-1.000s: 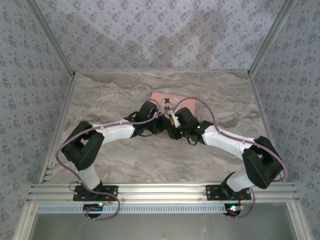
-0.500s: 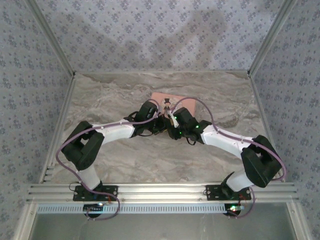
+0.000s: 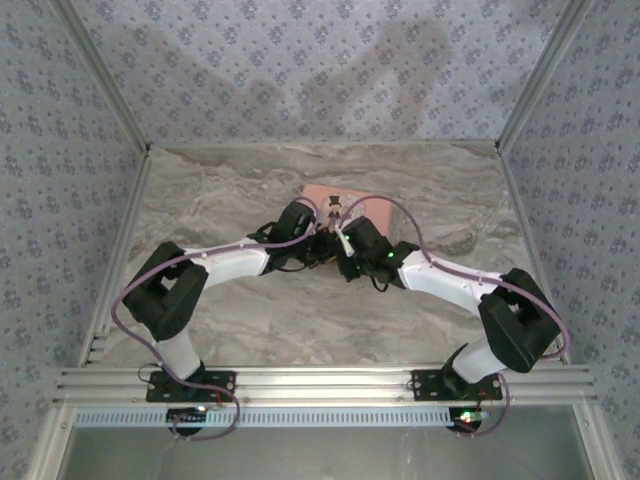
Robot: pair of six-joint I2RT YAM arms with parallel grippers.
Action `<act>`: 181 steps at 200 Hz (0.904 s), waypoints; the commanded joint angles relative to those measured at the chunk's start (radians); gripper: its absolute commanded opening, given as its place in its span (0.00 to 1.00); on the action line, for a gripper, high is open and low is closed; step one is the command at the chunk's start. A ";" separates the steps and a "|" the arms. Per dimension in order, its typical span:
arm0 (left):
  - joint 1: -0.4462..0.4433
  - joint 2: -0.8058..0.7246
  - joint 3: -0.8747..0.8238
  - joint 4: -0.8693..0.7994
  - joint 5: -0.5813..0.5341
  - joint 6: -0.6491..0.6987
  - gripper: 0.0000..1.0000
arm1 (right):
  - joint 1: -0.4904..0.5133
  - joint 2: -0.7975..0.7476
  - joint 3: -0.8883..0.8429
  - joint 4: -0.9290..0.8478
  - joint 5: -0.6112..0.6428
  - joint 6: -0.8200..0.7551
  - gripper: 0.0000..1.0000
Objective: Unlock a padlock with a key
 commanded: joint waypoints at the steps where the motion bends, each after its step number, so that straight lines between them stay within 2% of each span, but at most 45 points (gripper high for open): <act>1: -0.006 -0.038 0.038 0.009 0.049 0.006 0.04 | -0.010 -0.010 0.013 0.011 0.026 0.003 0.08; 21: -0.003 -0.042 0.035 0.003 0.046 0.013 0.04 | -0.015 -0.016 0.007 0.009 -0.018 -0.002 0.01; 67: 0.000 -0.043 0.018 0.001 0.038 0.020 0.07 | -0.042 -0.018 -0.016 0.025 -0.115 0.003 0.00; 123: -0.002 -0.046 -0.028 -0.009 0.007 0.025 0.26 | -0.042 0.009 -0.058 0.054 -0.133 0.027 0.02; 152: -0.003 -0.040 -0.065 -0.001 -0.013 0.025 0.32 | -0.040 0.030 -0.092 0.093 -0.139 0.052 0.05; 181: -0.002 -0.041 -0.089 -0.005 -0.029 0.028 0.35 | -0.040 0.054 -0.104 0.109 -0.153 0.056 0.02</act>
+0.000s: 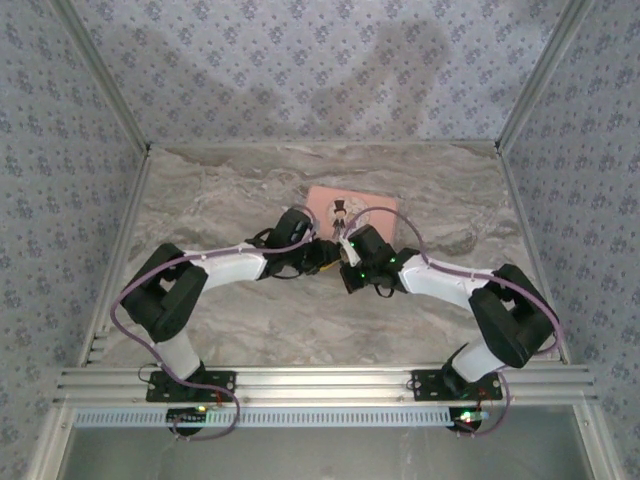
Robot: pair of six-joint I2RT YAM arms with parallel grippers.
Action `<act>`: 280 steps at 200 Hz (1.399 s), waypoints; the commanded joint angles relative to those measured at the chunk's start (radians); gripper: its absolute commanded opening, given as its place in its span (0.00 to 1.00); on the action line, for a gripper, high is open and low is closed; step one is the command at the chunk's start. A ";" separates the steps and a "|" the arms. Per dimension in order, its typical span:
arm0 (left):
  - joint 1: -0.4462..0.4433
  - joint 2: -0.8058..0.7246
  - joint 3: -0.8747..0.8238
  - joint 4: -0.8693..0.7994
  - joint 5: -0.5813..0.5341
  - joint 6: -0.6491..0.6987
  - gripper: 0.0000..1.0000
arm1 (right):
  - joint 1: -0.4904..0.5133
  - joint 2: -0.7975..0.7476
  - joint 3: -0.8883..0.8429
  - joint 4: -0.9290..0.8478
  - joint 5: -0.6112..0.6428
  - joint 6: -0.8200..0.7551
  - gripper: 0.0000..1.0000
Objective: Unlock a padlock with a key
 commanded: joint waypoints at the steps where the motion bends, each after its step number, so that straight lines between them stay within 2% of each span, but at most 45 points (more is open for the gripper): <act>1: -0.004 -0.028 -0.017 0.011 -0.027 0.010 0.35 | -0.005 0.021 -0.008 0.044 -0.013 0.029 0.02; 61: 0.013 -0.096 -0.037 -0.029 -0.080 0.044 0.38 | -0.022 0.013 -0.021 0.031 0.000 0.020 0.05; 81: 0.026 -0.133 -0.042 -0.056 -0.105 0.067 0.40 | -0.041 0.000 -0.019 0.012 -0.005 0.012 0.12; 104: 0.038 -0.165 -0.046 -0.087 -0.123 0.090 0.40 | -0.057 -0.013 -0.025 0.008 -0.020 0.008 0.14; 111: 0.041 -0.173 -0.049 -0.090 -0.129 0.096 0.40 | -0.059 -0.016 -0.024 0.006 -0.022 0.007 0.17; 124: 0.046 -0.184 -0.051 -0.102 -0.140 0.105 0.40 | -0.060 -0.023 -0.022 -0.001 -0.019 0.007 0.29; 140: 0.053 -0.192 -0.053 -0.112 -0.147 0.113 0.41 | -0.065 -0.037 -0.018 -0.014 -0.020 0.010 0.35; 173: 0.069 -0.214 -0.046 -0.138 -0.177 0.141 0.45 | -0.081 -0.086 -0.018 -0.054 -0.010 0.020 0.37; 210: 0.097 -0.247 -0.041 -0.148 -0.235 0.182 0.51 | -0.152 -0.148 -0.034 -0.066 0.000 0.060 0.39; 250: 0.109 -0.239 -0.007 -0.163 -0.263 0.221 0.52 | -0.216 -0.092 0.011 -0.064 -0.027 0.050 0.38; 280: 0.113 -0.227 0.007 -0.159 -0.284 0.233 0.52 | -0.245 -0.033 0.053 -0.039 0.000 0.042 0.38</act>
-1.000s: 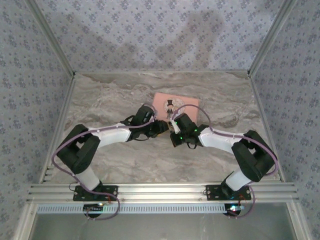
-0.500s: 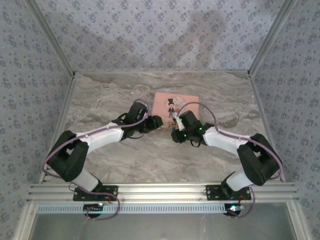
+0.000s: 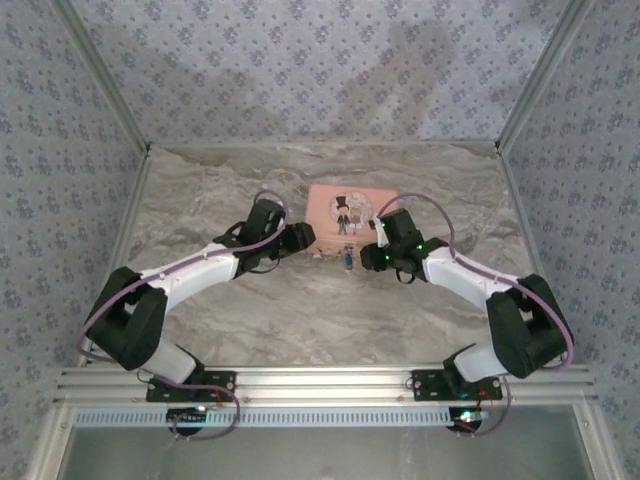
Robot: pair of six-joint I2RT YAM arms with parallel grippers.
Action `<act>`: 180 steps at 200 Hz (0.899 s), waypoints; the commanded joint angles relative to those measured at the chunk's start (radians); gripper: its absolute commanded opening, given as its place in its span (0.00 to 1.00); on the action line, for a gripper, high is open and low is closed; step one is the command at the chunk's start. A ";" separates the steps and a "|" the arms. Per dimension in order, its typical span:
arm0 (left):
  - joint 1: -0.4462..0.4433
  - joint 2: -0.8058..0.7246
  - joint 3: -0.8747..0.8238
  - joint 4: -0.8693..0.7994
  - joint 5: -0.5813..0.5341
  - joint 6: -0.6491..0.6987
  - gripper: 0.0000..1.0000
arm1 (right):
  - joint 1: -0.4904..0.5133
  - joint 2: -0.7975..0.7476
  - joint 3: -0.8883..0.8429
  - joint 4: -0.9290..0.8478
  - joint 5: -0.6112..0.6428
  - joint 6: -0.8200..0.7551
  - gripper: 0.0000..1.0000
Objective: Unlock a padlock with a key
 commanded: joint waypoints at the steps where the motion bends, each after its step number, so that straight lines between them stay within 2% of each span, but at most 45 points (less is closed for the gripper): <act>1: 0.009 -0.003 0.042 -0.017 -0.035 0.040 0.52 | -0.021 0.040 0.049 0.008 0.017 0.001 0.38; 36: 0.010 0.011 0.043 -0.009 -0.044 0.040 0.53 | -0.020 0.028 0.047 0.038 0.029 0.002 0.41; 95: 0.013 0.023 0.036 0.017 -0.050 0.038 0.53 | 0.108 -0.079 -0.088 0.100 0.170 0.060 0.47; 132: 0.013 0.038 0.052 0.015 -0.037 0.034 0.53 | 0.180 0.001 -0.083 0.160 0.230 0.090 0.49; 180: 0.012 0.026 0.043 0.012 -0.046 0.037 0.53 | 0.217 0.126 -0.050 0.221 0.292 0.130 0.49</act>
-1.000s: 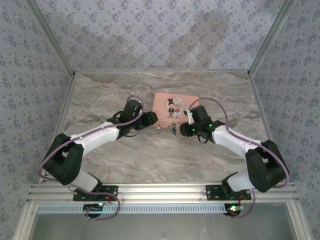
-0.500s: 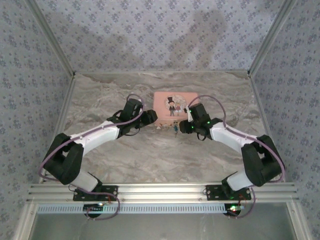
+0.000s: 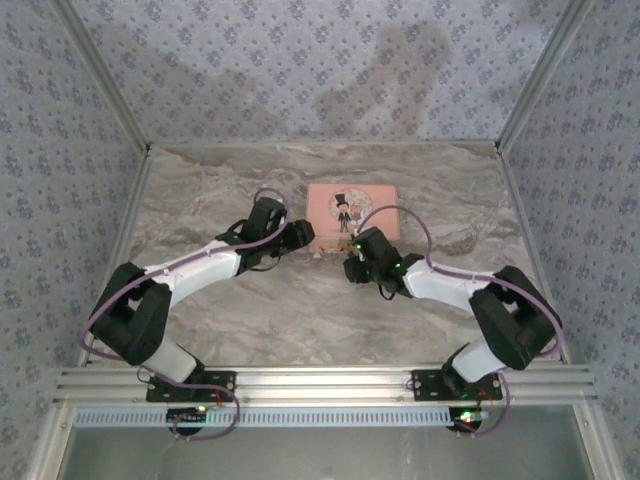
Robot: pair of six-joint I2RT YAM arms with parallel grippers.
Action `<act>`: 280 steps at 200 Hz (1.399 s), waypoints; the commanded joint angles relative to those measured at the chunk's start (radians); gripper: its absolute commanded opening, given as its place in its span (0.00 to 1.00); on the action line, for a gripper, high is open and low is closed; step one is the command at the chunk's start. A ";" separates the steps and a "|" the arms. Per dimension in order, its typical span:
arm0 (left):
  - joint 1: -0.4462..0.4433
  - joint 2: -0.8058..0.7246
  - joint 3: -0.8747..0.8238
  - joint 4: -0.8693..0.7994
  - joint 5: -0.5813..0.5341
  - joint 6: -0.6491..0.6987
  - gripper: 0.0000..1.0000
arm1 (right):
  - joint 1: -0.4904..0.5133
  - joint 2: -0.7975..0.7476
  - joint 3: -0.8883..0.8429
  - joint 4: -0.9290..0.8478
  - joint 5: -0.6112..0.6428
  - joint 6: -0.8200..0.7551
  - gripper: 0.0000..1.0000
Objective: Unlock a padlock with a key
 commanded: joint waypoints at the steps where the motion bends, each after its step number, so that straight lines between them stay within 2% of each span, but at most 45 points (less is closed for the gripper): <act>1: 0.005 -0.005 0.026 0.006 -0.012 0.018 0.53 | 0.013 0.058 0.027 0.046 0.067 0.044 0.49; 76: 0.009 -0.002 0.019 0.013 -0.008 0.019 0.53 | 0.024 0.162 0.064 0.091 0.112 0.078 0.43; 90: 0.012 -0.002 0.012 0.017 -0.007 0.016 0.53 | 0.024 0.173 0.067 0.092 0.112 0.080 0.39; 117: 0.016 -0.002 0.006 0.024 -0.002 0.015 0.53 | 0.024 0.178 0.067 0.088 0.105 0.079 0.25; 159: 0.028 0.005 0.013 0.029 0.000 0.022 0.53 | 0.030 0.136 0.030 0.059 0.078 0.036 0.13; 213: 0.051 0.044 0.030 0.058 -0.005 0.029 0.53 | 0.036 0.062 0.016 -0.017 0.055 -0.102 0.01; 252: 0.063 0.091 0.064 0.070 -0.010 0.039 0.53 | 0.049 0.052 0.056 -0.085 -0.001 -0.247 0.00; 280: 0.073 0.116 0.074 0.077 -0.009 0.043 0.53 | 0.072 0.062 0.088 -0.122 0.016 -0.364 0.00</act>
